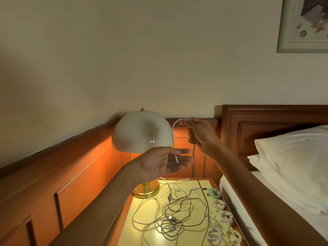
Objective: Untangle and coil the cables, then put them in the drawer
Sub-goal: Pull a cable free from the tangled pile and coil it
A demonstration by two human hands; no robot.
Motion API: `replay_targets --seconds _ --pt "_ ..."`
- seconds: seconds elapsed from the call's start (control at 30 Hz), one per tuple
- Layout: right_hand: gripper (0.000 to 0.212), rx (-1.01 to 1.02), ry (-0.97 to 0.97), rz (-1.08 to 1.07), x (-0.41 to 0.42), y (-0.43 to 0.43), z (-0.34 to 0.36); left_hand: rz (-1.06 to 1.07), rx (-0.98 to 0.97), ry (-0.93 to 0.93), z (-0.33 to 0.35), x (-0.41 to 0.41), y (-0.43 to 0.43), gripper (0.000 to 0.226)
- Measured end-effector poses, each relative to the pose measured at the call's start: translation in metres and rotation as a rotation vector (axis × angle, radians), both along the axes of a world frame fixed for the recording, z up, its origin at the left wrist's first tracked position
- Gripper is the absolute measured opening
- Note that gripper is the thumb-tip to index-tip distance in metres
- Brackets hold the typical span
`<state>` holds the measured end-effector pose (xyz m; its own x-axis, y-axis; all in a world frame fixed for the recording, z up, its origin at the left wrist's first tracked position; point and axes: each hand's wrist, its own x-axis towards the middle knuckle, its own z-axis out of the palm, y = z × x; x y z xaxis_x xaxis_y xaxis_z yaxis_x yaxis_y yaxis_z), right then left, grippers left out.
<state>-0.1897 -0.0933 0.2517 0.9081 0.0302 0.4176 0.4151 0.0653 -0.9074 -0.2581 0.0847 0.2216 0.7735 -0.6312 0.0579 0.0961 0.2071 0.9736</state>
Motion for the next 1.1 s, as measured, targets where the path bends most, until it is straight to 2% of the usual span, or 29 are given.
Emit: replay_targets --seconds 0.1,0.17,0.3,0.37,0.43,0.5,0.6,0.7,0.77,0.9,1.03,1.1 --pt "0.021 0.009 -0.007 -0.022 0.003 -0.004 0.001 0.030 0.043 -0.060 -0.004 0.001 0.003 0.030" --pt "0.022 -0.022 0.010 -0.026 0.004 -0.004 -0.004 0.033 -0.010 -0.099 -0.004 0.000 0.005 0.028" --pt "0.024 -0.337 0.053 -0.087 -0.006 0.003 -0.044 0.073 -0.272 -0.173 0.010 0.008 0.006 0.036" --pt "0.023 -0.458 0.064 -0.026 -0.020 0.009 -0.071 0.196 -0.365 -0.188 0.015 0.023 0.008 0.037" --pt "0.024 -0.502 0.044 0.047 -0.037 0.016 -0.086 0.342 -0.378 -0.198 0.011 0.043 0.012 0.034" --pt "0.025 -0.621 -0.059 -0.004 -0.052 0.020 -0.089 0.456 -0.298 -0.234 0.001 0.059 0.016 0.030" --pt "0.023 -0.972 -0.233 -0.127 -0.072 0.021 -0.074 0.588 -0.008 -0.398 -0.016 0.069 0.019 0.032" --pt "0.022 -1.224 -0.377 -0.327 -0.075 0.015 -0.046 0.455 0.206 -0.497 -0.028 0.063 0.021 0.032" --pt "0.017 -1.254 -0.439 -0.357 -0.070 0.005 -0.019 0.266 0.241 -0.456 -0.032 0.054 0.025 0.035" --pt "0.007 -1.145 -0.462 -0.057 -0.059 -0.004 0.023 0.005 0.210 -0.312 -0.027 0.031 0.033 0.036" --pt "0.009 -1.008 -0.370 0.172 -0.046 0.002 0.028 -0.088 0.192 -0.298 -0.023 0.019 0.038 0.036" --pt "0.013 -0.877 -0.324 0.247 -0.042 0.004 0.022 -0.104 0.160 -0.303 -0.021 0.015 0.042 0.034"
